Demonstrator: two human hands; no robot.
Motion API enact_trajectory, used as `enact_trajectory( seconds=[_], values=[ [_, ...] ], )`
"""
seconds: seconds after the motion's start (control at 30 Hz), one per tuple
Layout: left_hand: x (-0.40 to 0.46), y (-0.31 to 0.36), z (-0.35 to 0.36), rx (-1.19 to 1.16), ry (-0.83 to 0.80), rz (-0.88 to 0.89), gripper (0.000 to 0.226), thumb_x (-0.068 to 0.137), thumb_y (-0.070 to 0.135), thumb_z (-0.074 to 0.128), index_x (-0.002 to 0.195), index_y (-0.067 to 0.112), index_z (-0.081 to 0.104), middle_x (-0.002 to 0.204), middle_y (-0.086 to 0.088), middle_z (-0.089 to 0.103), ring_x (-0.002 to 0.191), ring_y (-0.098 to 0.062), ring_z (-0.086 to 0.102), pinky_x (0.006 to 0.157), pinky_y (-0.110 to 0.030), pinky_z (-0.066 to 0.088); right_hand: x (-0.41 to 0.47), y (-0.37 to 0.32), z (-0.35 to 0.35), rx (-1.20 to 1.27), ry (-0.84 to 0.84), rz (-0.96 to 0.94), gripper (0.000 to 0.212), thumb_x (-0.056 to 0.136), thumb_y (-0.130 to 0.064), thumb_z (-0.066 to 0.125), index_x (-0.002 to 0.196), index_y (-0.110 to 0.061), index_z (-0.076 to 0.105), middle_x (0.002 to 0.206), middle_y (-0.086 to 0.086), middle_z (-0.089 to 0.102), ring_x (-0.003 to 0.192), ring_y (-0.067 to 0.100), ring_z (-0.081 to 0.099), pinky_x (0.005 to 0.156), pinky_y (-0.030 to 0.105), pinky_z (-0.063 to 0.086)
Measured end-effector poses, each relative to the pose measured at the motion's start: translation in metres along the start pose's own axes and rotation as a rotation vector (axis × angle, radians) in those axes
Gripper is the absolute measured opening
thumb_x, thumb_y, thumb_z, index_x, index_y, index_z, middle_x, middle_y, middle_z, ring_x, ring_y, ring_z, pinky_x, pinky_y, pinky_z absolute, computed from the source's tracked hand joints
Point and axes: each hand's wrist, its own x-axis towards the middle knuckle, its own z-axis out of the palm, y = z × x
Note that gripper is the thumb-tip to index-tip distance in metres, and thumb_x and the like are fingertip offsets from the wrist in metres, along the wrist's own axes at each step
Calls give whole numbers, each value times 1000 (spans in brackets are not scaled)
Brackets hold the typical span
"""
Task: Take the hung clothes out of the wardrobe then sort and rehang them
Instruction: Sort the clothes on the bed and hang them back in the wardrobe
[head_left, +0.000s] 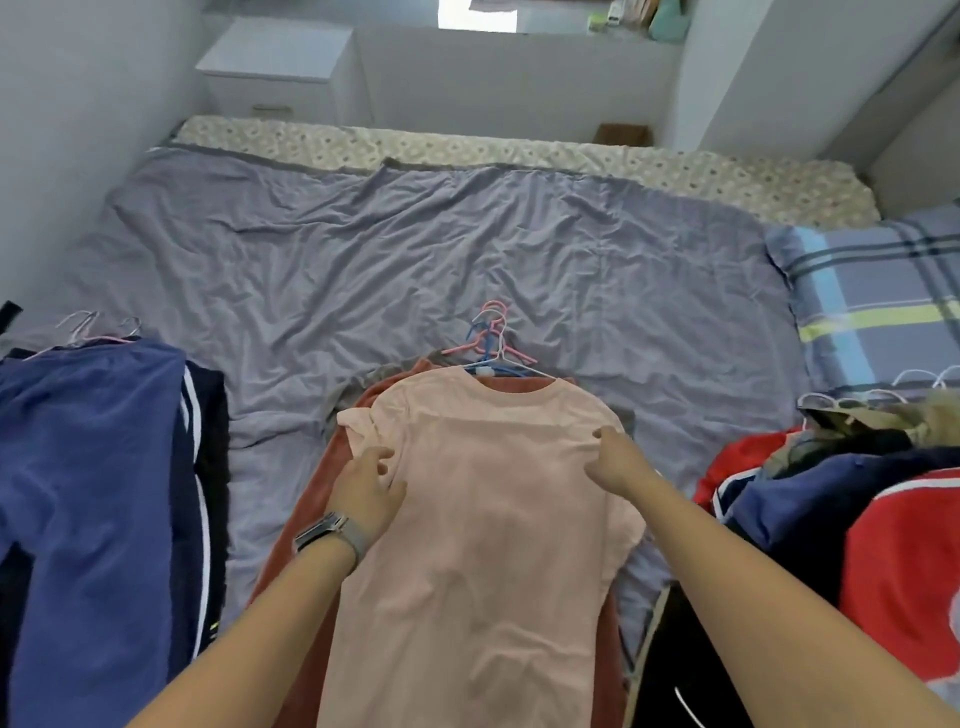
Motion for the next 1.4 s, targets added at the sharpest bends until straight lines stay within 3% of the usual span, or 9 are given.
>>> enact_trajectory(
  seconds=[0.37, 0.67, 0.8, 0.87, 0.93, 1.0, 1.17, 1.33, 1.4],
  values=[
    [54, 15, 56, -356, -224, -108, 23, 89, 15, 59, 111, 20, 55, 96, -1, 61, 88, -19, 61, 73, -29, 49, 138, -8, 2, -362, -42, 29, 50, 87, -21, 55, 135, -13, 43, 139, 8, 46, 130, 29, 40, 100, 39, 38],
    [64, -14, 73, -368, -165, -206, 25, 87, 13, 59, 108, 26, 54, 101, 1, 61, 94, -17, 62, 82, -34, 49, 209, 13, 19, -170, -138, -14, 133, 26, -53, 86, 143, -32, 25, 139, 10, 43, 130, 33, 38, 105, 47, 38],
    [63, -20, 69, -339, -141, -207, 27, 88, 13, 58, 114, 20, 55, 99, 2, 61, 92, -17, 61, 82, -34, 49, 174, -2, 36, -41, 231, -98, 67, 72, -71, 60, 129, -37, 46, 116, 15, 56, 117, 36, 49, 95, 43, 41],
    [62, -19, 65, -290, -95, -143, 29, 88, 14, 59, 117, 15, 55, 99, 4, 61, 92, -14, 60, 80, -28, 49, 152, -7, 36, 70, 367, -165, 36, 85, -62, 51, 91, -30, 66, 88, 11, 66, 93, 33, 60, 76, 37, 45],
    [61, -14, 57, -189, 20, 21, 29, 89, 14, 58, 118, 11, 55, 105, 4, 58, 90, -8, 57, 77, -15, 43, 131, -3, 33, 244, 358, -211, 53, 87, -55, 54, 54, -14, 53, 53, 4, 51, 60, 22, 52, 58, 32, 36],
    [62, -6, 43, -111, 181, 225, 30, 92, 16, 54, 121, 8, 54, 115, -1, 55, 100, -13, 55, 82, -14, 38, 98, 0, 25, 358, 336, -312, 61, 85, -54, 60, 51, -5, 46, 44, -2, 30, 48, 12, 32, 51, 29, 28],
    [60, 5, 14, 203, 255, 384, 53, 87, 48, 33, 138, 32, 37, 141, 1, 43, 134, -20, 34, 103, -44, 26, 5, 8, -2, 449, 85, -540, 61, 81, -62, 59, 50, -10, 55, 50, -5, 26, 49, 8, 25, 46, 22, 21],
    [20, 14, -14, 182, 230, 398, 32, 86, 60, 24, 97, 44, 49, 83, 11, 59, 92, -17, 53, 83, -41, 27, -66, 0, -32, 501, 111, -509, 47, 81, -49, 66, 41, -27, 53, 47, -4, 28, 42, 3, 30, 46, 8, 30],
    [-7, 14, -30, 18, 163, 373, 26, 79, 59, 31, 90, 52, 53, 75, 13, 61, 83, -7, 54, 83, -38, 32, -90, -2, -41, 385, 259, -518, 21, 86, -37, 68, 65, -34, 68, 53, -6, 52, 55, 0, 50, 55, 11, 37]
  ],
)
